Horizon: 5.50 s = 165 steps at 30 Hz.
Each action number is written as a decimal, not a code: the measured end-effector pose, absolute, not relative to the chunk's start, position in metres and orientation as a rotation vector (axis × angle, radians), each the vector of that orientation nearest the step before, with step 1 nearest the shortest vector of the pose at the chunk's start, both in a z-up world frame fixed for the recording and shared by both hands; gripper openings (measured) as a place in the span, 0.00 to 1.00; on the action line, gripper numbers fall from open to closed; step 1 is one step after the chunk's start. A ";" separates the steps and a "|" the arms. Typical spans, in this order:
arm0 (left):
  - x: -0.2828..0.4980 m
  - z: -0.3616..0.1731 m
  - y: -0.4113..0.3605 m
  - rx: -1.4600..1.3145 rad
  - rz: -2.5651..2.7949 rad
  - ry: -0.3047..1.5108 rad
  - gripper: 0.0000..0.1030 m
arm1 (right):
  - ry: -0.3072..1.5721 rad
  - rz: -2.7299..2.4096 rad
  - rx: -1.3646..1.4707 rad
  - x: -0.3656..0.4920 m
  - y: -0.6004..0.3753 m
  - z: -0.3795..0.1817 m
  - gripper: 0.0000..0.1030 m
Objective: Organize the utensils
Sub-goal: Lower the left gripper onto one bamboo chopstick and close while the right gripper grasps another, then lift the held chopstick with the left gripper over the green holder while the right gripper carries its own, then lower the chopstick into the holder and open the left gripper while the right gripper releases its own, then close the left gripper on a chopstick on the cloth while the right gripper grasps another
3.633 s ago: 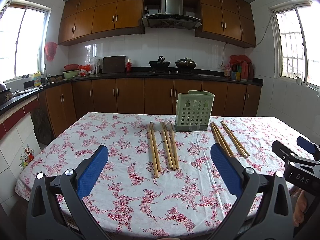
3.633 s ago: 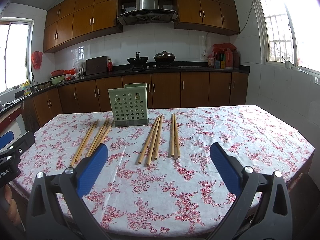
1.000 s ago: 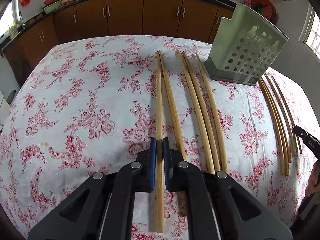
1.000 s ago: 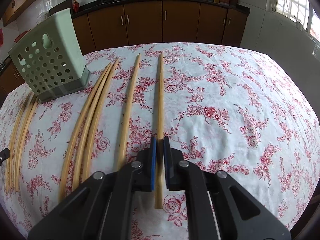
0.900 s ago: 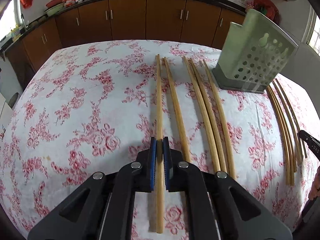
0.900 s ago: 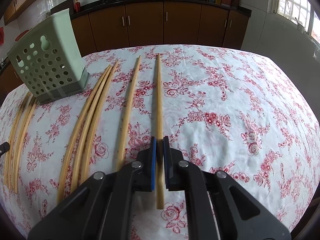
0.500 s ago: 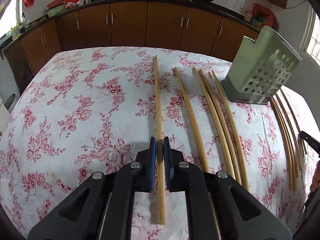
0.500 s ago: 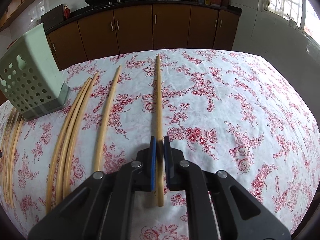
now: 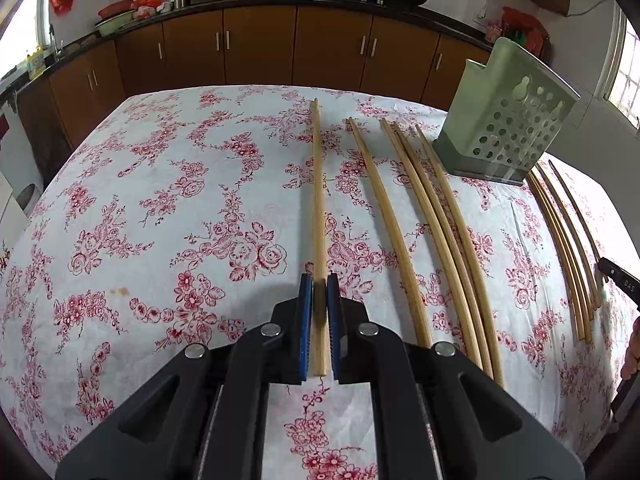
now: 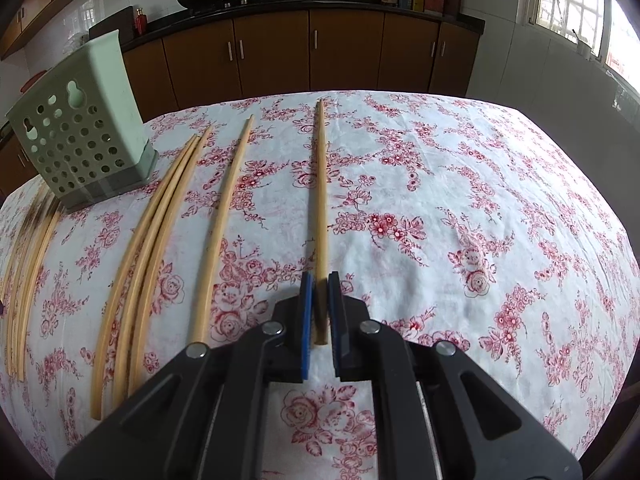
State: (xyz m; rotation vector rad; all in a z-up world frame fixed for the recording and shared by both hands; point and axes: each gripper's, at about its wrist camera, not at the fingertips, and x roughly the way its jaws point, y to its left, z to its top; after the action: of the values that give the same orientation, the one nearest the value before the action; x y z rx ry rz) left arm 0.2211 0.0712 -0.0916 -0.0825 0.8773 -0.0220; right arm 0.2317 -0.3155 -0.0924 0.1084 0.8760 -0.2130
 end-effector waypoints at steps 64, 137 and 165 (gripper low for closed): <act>0.217 0.216 0.045 -0.196 -0.108 0.178 0.07 | 0.111 0.023 0.249 0.202 -0.301 0.237 0.07; 0.217 -0.077 0.033 -0.156 -0.106 0.865 0.31 | 0.876 -0.210 0.176 0.229 -0.314 -0.086 0.08; 0.243 -0.089 0.082 -0.087 0.042 0.871 0.08 | 0.868 -0.133 0.160 0.238 -0.304 -0.086 0.08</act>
State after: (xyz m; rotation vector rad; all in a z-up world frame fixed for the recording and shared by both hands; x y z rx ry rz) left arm 0.2432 0.0818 -0.0885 -0.0875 0.8709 0.0423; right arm 0.2377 -0.3045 -0.0862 0.1604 0.8681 -0.1334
